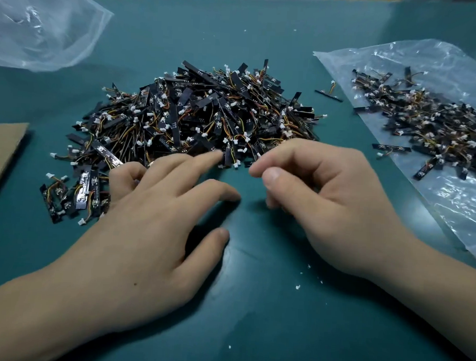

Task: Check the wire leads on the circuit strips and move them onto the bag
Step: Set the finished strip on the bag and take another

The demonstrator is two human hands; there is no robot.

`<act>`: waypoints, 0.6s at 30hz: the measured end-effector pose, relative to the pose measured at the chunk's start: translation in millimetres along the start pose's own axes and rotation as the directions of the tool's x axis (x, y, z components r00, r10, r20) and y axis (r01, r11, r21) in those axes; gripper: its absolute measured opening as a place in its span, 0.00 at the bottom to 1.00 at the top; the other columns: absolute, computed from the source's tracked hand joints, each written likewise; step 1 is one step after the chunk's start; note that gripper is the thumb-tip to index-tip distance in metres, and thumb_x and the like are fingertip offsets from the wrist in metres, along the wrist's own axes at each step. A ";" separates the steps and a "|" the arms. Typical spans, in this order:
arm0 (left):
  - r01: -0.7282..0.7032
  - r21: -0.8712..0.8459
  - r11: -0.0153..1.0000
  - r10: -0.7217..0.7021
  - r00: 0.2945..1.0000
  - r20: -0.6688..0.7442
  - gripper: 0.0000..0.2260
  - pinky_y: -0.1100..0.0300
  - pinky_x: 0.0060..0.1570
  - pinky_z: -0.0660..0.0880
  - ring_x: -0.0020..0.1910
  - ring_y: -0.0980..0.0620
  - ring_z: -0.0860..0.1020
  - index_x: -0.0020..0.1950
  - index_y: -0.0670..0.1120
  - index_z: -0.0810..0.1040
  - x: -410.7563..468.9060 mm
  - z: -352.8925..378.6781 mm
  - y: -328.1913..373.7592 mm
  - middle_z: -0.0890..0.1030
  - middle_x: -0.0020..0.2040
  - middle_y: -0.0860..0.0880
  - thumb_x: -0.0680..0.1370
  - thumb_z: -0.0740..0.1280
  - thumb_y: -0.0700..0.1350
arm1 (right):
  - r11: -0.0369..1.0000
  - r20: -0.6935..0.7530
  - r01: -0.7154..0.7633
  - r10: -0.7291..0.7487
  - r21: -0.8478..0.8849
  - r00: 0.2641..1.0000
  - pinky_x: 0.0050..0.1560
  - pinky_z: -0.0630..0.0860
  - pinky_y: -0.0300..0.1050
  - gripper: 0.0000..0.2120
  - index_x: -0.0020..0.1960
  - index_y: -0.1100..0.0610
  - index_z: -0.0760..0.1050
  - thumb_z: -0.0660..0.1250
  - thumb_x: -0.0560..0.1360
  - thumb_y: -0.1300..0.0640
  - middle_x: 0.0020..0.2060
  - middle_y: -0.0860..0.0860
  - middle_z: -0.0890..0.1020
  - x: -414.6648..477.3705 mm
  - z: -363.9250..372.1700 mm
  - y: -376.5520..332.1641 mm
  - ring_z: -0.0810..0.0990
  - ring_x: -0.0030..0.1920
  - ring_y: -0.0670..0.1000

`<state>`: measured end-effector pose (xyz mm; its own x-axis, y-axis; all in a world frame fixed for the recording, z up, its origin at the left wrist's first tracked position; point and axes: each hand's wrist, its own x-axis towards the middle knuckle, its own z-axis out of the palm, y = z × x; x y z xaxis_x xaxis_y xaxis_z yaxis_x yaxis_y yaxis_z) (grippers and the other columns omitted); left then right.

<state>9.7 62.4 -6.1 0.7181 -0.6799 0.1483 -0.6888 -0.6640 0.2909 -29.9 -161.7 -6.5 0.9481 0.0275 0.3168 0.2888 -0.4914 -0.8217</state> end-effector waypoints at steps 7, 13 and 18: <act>-0.027 0.035 0.999 0.026 0.999 0.023 0.17 0.48 0.60 0.59 0.72 0.54 0.66 0.65 0.61 0.72 0.2 -0.1 -1.6 0.69 0.73 0.61 0.77 0.58 0.59 | 0.765 0.196 0.045 0.107 -0.643 0.975 0.76 0.56 0.49 0.24 0.71 0.47 0.77 0.60 0.78 0.42 0.76 0.47 0.69 1.6 9.4 -8.4 0.63 0.77 0.50; -0.037 -0.019 0.999 0.037 0.999 -0.009 0.16 0.50 0.60 0.58 0.68 0.59 0.69 0.64 0.60 0.75 1.4 -2.3 -1.6 0.71 0.64 0.66 0.77 0.59 0.58 | 0.761 0.188 0.063 0.078 -0.646 0.979 0.71 0.58 0.47 0.19 0.65 0.49 0.79 0.61 0.79 0.44 0.70 0.45 0.73 0.6 8.5 -9.6 0.69 0.72 0.50; -0.047 -0.042 0.998 0.045 0.998 -0.048 0.19 0.52 0.62 0.58 0.68 0.60 0.69 0.67 0.57 0.75 0.5 -0.9 -0.8 0.71 0.65 0.66 0.77 0.60 0.58 | 0.778 0.128 0.068 0.016 -0.625 0.992 0.70 0.63 0.47 0.25 0.73 0.55 0.73 0.64 0.78 0.48 0.72 0.47 0.73 -0.6 9.8 -6.3 0.70 0.73 0.49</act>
<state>10.7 62.9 -5.4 0.6904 -0.6934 0.2062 -0.7169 -0.6177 0.3231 -30.9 -150.1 -6.2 0.9619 0.1309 0.2401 0.2059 -0.9243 -0.3213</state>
